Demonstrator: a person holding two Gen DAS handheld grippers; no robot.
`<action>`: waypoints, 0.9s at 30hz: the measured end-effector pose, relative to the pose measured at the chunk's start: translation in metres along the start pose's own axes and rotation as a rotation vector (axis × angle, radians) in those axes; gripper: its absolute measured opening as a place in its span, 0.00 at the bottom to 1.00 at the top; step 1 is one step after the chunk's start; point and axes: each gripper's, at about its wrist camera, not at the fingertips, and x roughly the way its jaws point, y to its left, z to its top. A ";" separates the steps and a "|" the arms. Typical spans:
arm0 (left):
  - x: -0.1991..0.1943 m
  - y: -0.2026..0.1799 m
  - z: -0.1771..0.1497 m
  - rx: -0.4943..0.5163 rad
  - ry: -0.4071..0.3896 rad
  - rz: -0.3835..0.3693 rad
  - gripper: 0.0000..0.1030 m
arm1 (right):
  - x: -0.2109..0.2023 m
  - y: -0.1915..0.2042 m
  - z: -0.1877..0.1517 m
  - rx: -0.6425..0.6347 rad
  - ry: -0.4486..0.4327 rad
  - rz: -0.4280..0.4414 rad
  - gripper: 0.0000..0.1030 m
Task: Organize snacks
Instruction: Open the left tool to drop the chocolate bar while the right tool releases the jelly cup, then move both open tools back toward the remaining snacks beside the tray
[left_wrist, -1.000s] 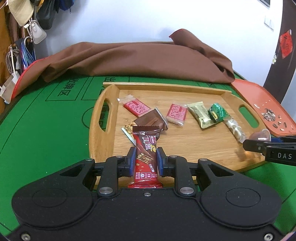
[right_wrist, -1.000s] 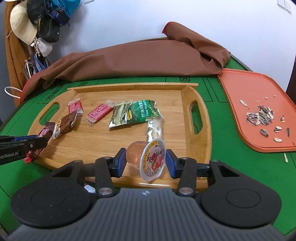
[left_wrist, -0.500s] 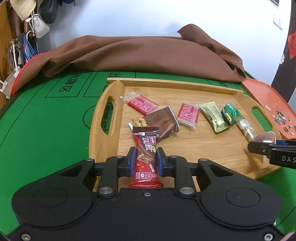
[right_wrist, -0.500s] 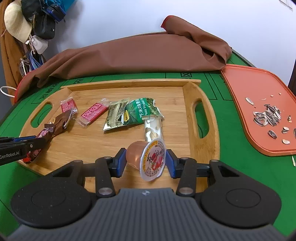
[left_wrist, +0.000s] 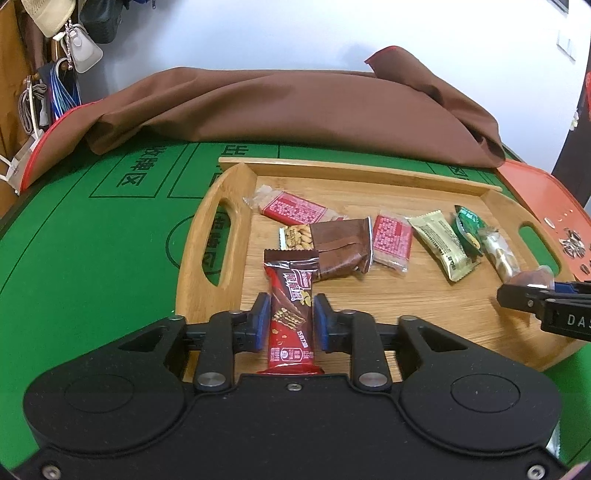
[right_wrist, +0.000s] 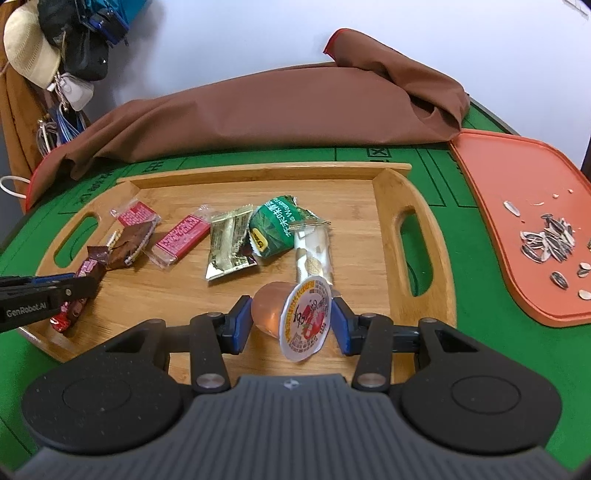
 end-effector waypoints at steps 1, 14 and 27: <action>-0.003 0.000 0.000 0.004 -0.007 0.003 0.41 | 0.000 0.000 0.001 -0.004 -0.005 0.006 0.54; -0.074 0.000 -0.017 0.022 -0.089 -0.004 0.87 | -0.058 0.006 -0.002 -0.084 -0.144 0.059 0.87; -0.117 -0.006 -0.064 0.090 -0.102 -0.045 0.95 | -0.094 -0.001 -0.052 -0.075 -0.095 0.104 0.91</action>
